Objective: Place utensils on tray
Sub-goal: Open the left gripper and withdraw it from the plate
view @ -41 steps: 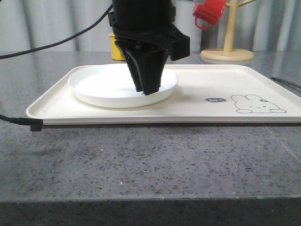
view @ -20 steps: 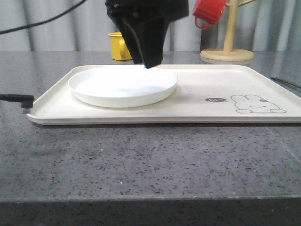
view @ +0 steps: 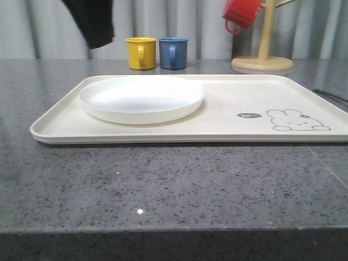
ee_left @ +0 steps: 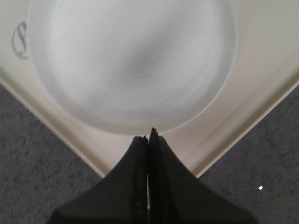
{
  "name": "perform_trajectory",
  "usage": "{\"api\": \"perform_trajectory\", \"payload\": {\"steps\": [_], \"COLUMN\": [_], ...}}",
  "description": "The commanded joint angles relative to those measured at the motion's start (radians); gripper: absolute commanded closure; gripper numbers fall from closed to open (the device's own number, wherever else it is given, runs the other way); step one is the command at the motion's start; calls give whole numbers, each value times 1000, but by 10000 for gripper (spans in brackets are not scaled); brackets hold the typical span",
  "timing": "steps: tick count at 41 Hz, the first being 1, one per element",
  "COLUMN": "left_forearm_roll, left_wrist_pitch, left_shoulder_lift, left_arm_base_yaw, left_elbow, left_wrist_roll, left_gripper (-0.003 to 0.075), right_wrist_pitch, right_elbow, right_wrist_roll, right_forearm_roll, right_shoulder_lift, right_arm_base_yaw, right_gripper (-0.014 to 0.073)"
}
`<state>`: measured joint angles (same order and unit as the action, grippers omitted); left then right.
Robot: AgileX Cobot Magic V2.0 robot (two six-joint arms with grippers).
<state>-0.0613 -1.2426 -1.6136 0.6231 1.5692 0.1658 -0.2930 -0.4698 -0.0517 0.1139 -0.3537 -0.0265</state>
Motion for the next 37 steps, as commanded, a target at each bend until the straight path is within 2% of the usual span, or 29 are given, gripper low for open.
{"api": "perform_trajectory", "payload": {"steps": [1,9,26,37], "left_forearm_roll": [1,50,22,18], "left_wrist_pitch": [-13,159,450,655], "left_shoulder_lift": [118,311,765,1101], "left_arm_base_yaw": [-61,-168,-438,-474], "left_elbow": [-60,-271,-661,-918], "left_wrist_roll": [-40,-61,-87,-87], "left_gripper": [738,738,738,738], "right_wrist_pitch": [82,82,82,82], "right_elbow": [-36,-36,-36,-36], "right_wrist_roll": [-6,-6,-6,-6], "right_forearm_roll": [1,1,1,1], "right_shoulder_lift": [-14,-14,-14,-14], "right_arm_base_yaw": [5,5,5,5], "right_gripper": [4,4,4,4]}}
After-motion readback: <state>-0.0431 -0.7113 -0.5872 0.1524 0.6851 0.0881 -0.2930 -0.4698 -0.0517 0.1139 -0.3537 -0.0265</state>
